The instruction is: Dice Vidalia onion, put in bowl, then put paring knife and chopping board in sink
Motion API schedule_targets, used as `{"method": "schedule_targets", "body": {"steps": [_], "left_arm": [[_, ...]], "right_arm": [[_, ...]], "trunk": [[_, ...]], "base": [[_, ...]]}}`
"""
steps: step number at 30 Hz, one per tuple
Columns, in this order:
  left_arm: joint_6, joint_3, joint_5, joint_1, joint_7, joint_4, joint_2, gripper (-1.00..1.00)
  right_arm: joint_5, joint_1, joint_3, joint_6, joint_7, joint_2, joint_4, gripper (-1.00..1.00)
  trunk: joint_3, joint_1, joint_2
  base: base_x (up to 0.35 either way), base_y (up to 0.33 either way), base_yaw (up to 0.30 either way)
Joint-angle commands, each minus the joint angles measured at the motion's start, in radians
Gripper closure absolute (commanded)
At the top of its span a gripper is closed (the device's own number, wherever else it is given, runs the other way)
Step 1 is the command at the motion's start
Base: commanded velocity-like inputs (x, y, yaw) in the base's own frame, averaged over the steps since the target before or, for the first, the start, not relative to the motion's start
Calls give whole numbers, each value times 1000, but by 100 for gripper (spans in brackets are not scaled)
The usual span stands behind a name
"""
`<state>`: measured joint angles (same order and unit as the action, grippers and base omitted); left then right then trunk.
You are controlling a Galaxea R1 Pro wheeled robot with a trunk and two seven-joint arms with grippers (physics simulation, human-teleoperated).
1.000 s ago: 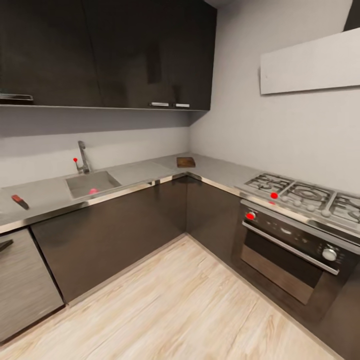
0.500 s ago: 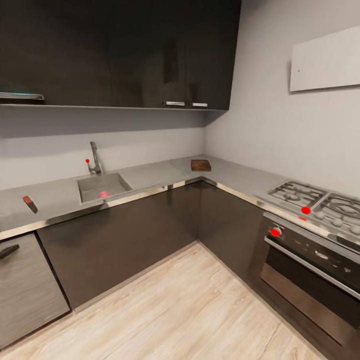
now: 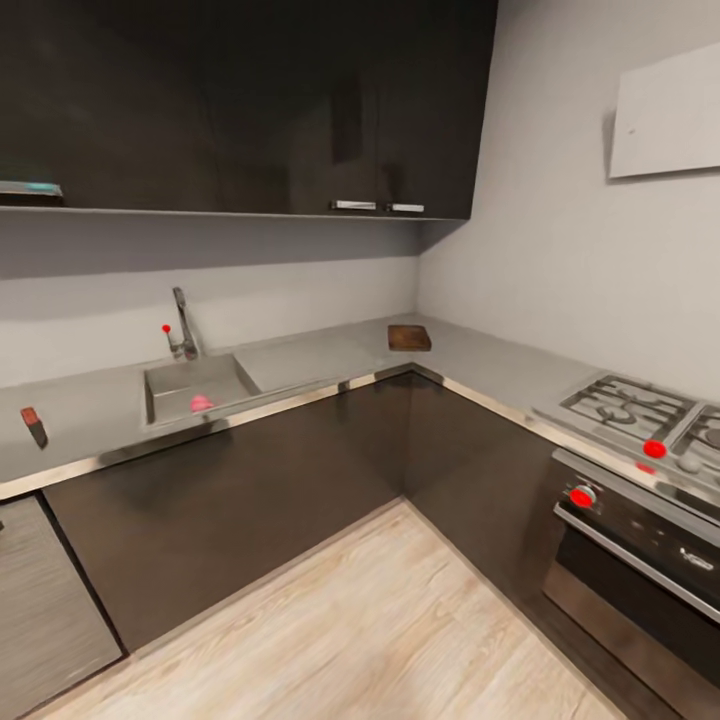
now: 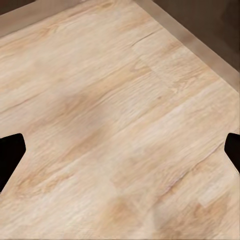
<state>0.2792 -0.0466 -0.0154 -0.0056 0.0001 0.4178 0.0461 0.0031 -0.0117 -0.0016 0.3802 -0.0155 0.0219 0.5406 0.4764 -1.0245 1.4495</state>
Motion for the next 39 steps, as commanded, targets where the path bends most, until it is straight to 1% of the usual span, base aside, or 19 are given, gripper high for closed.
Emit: {"method": "schedule_targets", "body": {"steps": [1,8,25,39], "left_arm": [[3,-1,-1,-1,0,-1,0,-100],[3,-1,-3,-1,0,-1,0,-100],[3,-1,-3,-1,0,-1,0,-100],[3,-1,-3,-1,0,0,-1,-100]], "right_arm": [[0,-1,0,3,-2,-1,-1,-100],[1,-1,1,3,0,-11,-1,-100],[2,-1,2,3,0,-13,-2,-100],[2,-1,2,2,0,-13,-2,-100]], "trunk": [[1,0,0],[1,0,0],[1,0,0],[1,0,0]], "base": [[299,-74,0],[299,-90,0],[298,-27,0],[39,0,0]]}}
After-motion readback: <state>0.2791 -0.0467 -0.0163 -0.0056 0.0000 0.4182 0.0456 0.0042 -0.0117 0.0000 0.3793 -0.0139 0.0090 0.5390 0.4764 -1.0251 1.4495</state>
